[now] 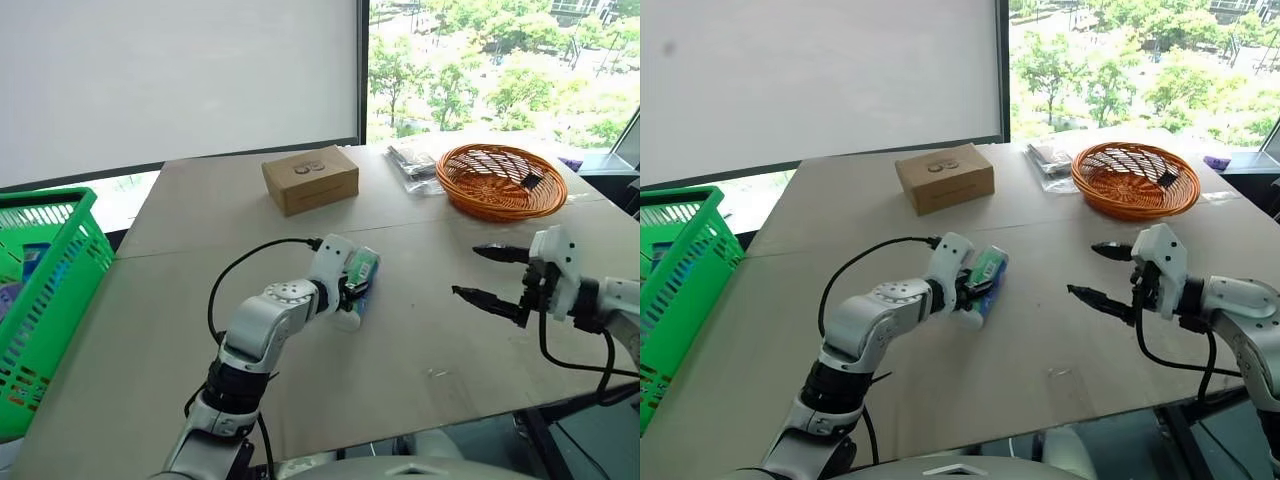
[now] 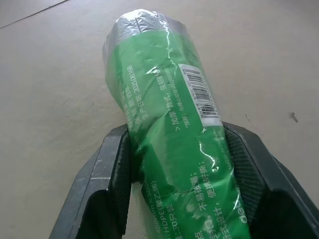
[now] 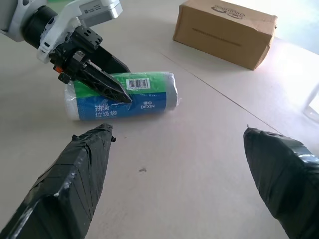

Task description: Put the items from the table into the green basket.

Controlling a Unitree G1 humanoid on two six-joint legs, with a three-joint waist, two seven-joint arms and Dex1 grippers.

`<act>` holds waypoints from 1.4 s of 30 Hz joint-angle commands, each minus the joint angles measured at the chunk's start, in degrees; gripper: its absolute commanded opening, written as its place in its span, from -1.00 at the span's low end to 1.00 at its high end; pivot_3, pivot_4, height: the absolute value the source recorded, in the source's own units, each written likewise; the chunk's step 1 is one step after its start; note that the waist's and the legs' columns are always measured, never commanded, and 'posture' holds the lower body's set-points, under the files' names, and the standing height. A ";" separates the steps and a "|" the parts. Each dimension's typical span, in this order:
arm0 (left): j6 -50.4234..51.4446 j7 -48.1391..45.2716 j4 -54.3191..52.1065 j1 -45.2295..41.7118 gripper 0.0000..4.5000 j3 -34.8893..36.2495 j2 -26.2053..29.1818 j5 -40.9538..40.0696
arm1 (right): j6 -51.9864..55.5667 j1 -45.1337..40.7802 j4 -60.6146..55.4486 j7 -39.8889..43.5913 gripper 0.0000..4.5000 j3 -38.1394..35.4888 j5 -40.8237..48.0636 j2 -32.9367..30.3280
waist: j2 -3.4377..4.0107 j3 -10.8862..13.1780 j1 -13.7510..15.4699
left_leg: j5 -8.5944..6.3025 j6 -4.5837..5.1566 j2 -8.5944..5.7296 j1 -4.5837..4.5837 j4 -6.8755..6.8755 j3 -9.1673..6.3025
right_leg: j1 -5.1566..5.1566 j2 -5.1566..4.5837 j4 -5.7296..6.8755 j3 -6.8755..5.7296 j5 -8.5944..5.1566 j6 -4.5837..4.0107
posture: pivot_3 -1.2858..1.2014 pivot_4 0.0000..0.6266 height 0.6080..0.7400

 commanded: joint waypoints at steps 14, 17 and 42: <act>-13.26 1.88 -2.73 -3.11 -0.12 7.21 14.90 10.23 | 3.79 -10.05 -1.98 -0.17 1.00 2.04 7.39 5.30 | -0.28 0.93 -1.16 | 0.00 -0.04 0.12 -0.61 -0.19 -0.05 | -0.85 0.40 0.01 0.40 0.06 0.05 | 0.15 -1.00 1.00; -16.08 2.50 -2.53 -1.86 -0.12 9.99 20.82 13.28 | 8.05 -13.17 -4.61 -2.98 1.00 2.62 14.23 9.96 | -0.33 0.97 -0.49 | 0.18 -0.36 0.17 -1.14 -0.17 -0.11 | -1.37 0.33 0.02 0.46 0.27 -0.06 | 0.18 -1.00 1.00; -24.81 4.68 9.44 6.76 -0.12 50.61 39.90 17.86 | 14.56 -33.51 -1.29 -6.87 1.00 8.54 22.25 18.64 | -1.01 0.94 8.42 | 0.03 -0.18 -0.13 -2.04 -0.12 -0.80 | -1.97 -0.55 -0.07 -0.44 0.24 0.00 | 0.30 -1.00 1.00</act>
